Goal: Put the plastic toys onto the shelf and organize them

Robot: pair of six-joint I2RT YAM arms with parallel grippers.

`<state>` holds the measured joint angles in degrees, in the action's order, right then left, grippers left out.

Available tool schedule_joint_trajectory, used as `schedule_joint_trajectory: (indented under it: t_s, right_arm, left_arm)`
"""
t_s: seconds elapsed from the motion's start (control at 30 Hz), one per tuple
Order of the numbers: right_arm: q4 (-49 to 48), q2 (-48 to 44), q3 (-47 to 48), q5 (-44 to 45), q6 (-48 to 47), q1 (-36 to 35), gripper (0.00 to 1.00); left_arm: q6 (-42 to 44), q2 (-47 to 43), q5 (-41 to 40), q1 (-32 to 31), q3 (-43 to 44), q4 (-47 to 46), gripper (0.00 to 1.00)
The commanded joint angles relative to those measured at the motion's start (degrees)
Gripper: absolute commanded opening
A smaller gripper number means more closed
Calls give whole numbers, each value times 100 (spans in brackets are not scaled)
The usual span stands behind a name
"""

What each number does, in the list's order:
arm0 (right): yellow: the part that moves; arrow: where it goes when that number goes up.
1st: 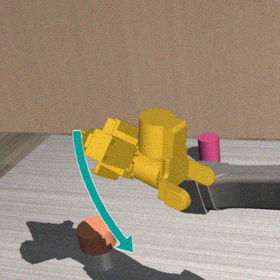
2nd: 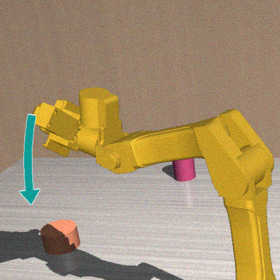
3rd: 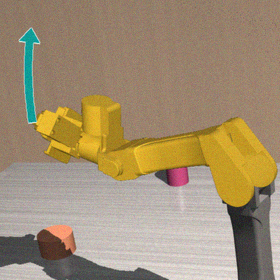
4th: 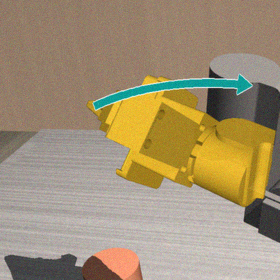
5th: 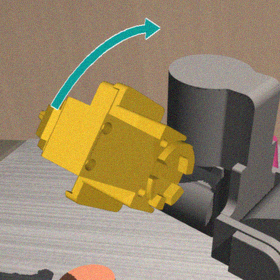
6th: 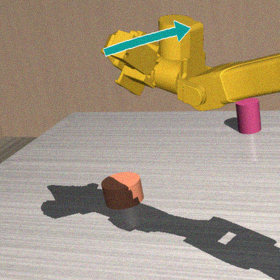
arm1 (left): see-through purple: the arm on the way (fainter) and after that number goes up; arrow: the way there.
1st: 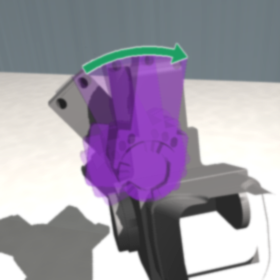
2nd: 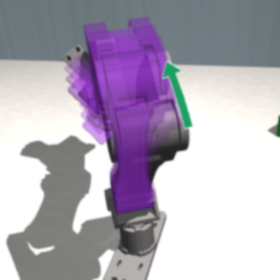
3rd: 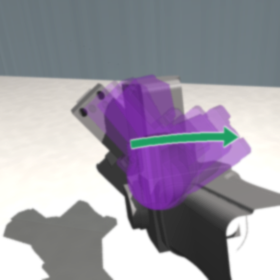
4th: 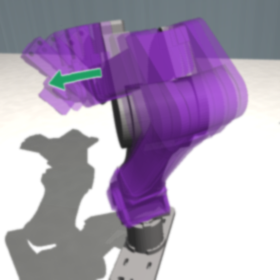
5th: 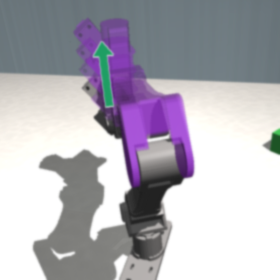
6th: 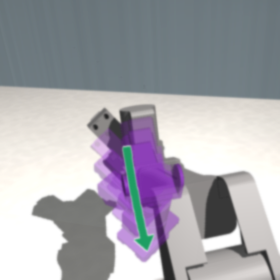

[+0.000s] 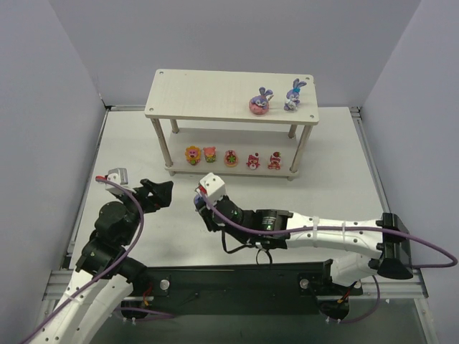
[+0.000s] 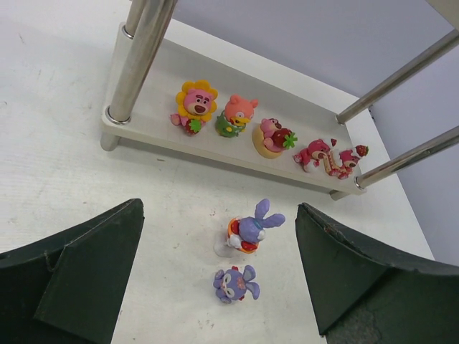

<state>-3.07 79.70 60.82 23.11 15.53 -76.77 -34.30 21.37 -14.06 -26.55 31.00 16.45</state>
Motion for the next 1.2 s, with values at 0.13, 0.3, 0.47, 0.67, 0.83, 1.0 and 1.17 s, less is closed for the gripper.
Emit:
schedule_joint_trajectory:
  t_s: [0.13,0.3,0.47,0.67,0.83,1.0,1.17]
  right_arm:
    - [1317,-245,1748,1011,-200,856,0]
    - [1134,-157,2417,959,-681,1287,0]
    - [941,54,2760,1019,-946,1639,0]
    - [808,405,3418,1072,-1096,1946,0]
    - [808,888,4015,1160,-1122,2078,0]
    - [904,1328,4438,1380,-1008,2210,0]
    - [992,1539,4684,1406,-894,2324,0]
  left_arm:
    - [-68,-115,-272,-9,99,95,97]
    - [-50,-45,-220,-9,81,43,97]
    - [-41,-27,-167,-17,37,-36,97]
    - [-41,34,-132,-17,-15,-115,97]
    - [-32,26,-149,-17,-51,-142,97]
    - [-32,26,-149,-17,-68,-151,97]
    - [-32,26,-149,-17,-103,-177,97]
